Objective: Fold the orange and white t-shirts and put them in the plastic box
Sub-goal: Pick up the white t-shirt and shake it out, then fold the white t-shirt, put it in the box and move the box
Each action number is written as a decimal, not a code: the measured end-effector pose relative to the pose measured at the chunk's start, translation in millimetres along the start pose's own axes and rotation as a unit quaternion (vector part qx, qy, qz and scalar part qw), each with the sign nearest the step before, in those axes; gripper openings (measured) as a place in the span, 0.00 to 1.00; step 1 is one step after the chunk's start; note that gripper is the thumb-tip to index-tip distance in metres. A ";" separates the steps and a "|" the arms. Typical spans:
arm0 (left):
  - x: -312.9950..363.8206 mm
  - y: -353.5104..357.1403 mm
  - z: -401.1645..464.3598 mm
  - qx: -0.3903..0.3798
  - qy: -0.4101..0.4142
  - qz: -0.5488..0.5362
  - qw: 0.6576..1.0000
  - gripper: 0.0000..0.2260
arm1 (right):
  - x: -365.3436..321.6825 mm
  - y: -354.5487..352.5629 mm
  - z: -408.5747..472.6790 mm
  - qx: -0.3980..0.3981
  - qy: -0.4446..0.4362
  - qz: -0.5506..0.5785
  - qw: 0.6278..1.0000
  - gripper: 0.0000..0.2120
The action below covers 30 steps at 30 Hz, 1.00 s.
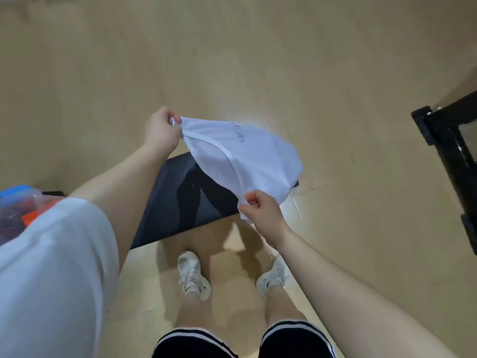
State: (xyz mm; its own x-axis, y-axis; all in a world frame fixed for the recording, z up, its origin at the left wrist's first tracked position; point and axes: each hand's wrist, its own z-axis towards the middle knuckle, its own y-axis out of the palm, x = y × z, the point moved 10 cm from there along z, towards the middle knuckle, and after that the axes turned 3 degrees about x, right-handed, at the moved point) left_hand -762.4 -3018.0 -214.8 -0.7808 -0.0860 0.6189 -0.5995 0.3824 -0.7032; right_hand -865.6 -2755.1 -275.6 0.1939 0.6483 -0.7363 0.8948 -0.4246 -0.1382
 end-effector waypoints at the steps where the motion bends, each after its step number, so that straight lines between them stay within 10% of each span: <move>1: -24.3 -15.7 7.0 0.003 -0.014 0.009 1.000 0.11 | 0.5 27.6 2.6 -0.014 0.006 -0.017 1.000 0.05; 19: -309.1 -171.1 81.1 0.065 -0.113 0.143 0.981 0.17 | 45.1 427.2 -14.7 -0.322 0.083 -0.167 0.928 0.08; 22: -308.2 -152.5 77.3 0.043 -0.113 0.170 0.978 0.19 | 47.8 419.2 -14.5 -0.344 0.121 -0.176 0.914 0.19; 30: -291.3 -10.7 -15.0 -0.101 -0.103 0.103 0.984 0.18 | 53.8 200.4 60.4 -0.092 0.108 -0.260 0.955 0.09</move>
State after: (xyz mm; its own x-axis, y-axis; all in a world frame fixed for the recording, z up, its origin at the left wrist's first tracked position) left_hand -525.9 -2983.3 -382.2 -0.9141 -0.1640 0.3708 -0.3928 0.5851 -0.7095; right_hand -700.1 -2843.5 -382.9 -0.2358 0.8647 -0.4435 0.9443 0.0960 -0.3147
